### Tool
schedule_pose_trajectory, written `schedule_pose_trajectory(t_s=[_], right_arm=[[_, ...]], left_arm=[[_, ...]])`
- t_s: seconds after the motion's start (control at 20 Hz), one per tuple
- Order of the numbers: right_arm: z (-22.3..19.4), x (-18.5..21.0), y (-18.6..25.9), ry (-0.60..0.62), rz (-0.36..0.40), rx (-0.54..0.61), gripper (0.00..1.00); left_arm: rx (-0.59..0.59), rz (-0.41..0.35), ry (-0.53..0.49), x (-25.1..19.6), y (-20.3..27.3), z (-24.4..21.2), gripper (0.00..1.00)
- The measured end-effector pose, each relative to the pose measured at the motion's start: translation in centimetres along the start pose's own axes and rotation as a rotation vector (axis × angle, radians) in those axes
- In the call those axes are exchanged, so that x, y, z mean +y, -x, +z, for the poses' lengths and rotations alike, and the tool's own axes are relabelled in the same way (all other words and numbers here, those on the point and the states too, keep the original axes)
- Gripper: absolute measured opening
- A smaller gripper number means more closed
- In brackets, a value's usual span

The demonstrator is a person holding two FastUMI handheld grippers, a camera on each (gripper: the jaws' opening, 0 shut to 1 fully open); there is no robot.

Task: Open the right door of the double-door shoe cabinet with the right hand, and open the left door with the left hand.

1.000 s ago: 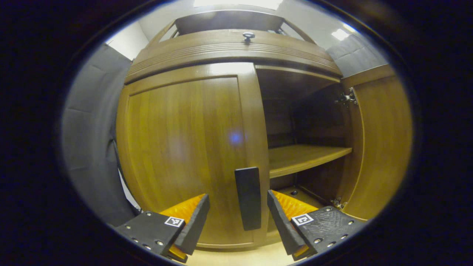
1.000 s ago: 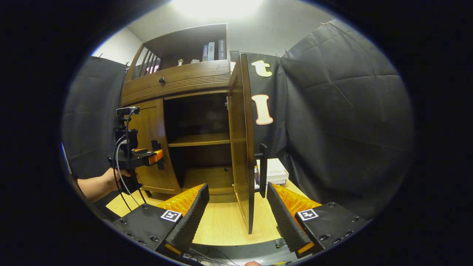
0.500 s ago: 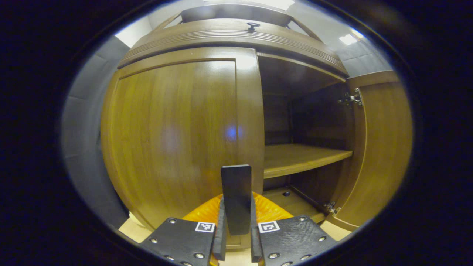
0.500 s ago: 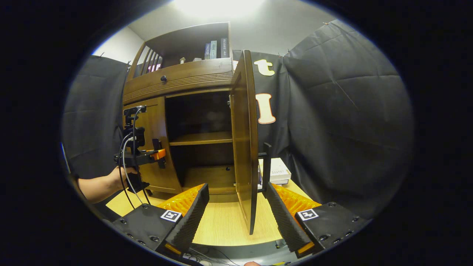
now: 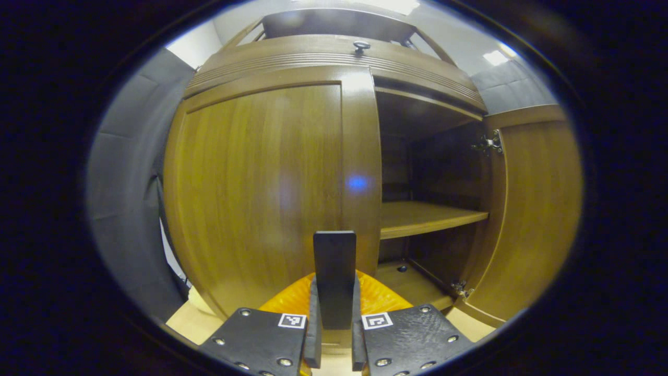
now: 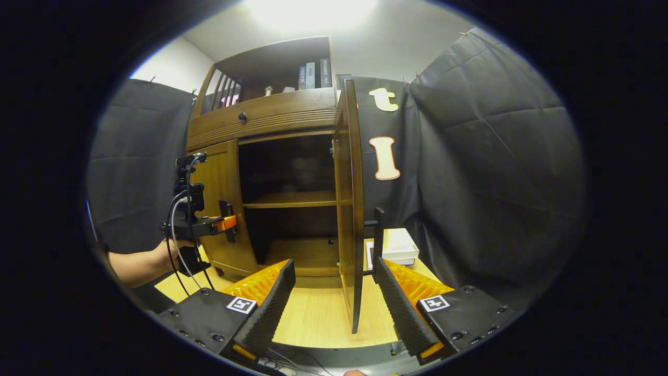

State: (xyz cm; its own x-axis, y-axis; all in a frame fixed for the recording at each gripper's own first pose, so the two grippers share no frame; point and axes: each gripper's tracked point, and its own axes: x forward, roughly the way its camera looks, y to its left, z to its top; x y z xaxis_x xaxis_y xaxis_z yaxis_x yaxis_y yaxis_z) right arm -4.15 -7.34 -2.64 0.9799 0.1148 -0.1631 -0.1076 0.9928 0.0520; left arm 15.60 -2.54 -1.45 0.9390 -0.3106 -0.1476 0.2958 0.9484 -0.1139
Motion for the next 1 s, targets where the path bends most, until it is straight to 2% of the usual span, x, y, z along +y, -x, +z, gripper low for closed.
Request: schedule_pose_trajectory(t_s=[0.35, 0.65, 0.7, 0.75, 1.0], right_arm=[[-0.2, 0.5, 1.2, 0.013, 0.108, -0.01, 0.98], [0.0, 2.3, 1.5, 0.022, 0.212, -0.022, 0.98], [0.0, 2.7, 1.4, 0.023, 0.225, -0.024, 1.0], [0.2, 3.4, 1.4, 0.022, 0.24, -0.028, 0.98], [0.3, 6.4, 0.9, 0.032, 0.284, -0.028, 0.98]], left_arm=[[0.01, 0.051, 0.016, 0.8, 3.8, 0.2, 0.24], [0.008, 0.099, 0.015, 2.2, 5.3, -0.3, 0.24], [0.01, 0.104, 0.015, 2.4, 5.6, -0.5, 0.24], [0.016, 0.105, 0.018, 2.6, 5.8, -0.7, 0.24], [0.022, 0.091, 0.024, 3.1, 7.1, -1.0, 0.24]])
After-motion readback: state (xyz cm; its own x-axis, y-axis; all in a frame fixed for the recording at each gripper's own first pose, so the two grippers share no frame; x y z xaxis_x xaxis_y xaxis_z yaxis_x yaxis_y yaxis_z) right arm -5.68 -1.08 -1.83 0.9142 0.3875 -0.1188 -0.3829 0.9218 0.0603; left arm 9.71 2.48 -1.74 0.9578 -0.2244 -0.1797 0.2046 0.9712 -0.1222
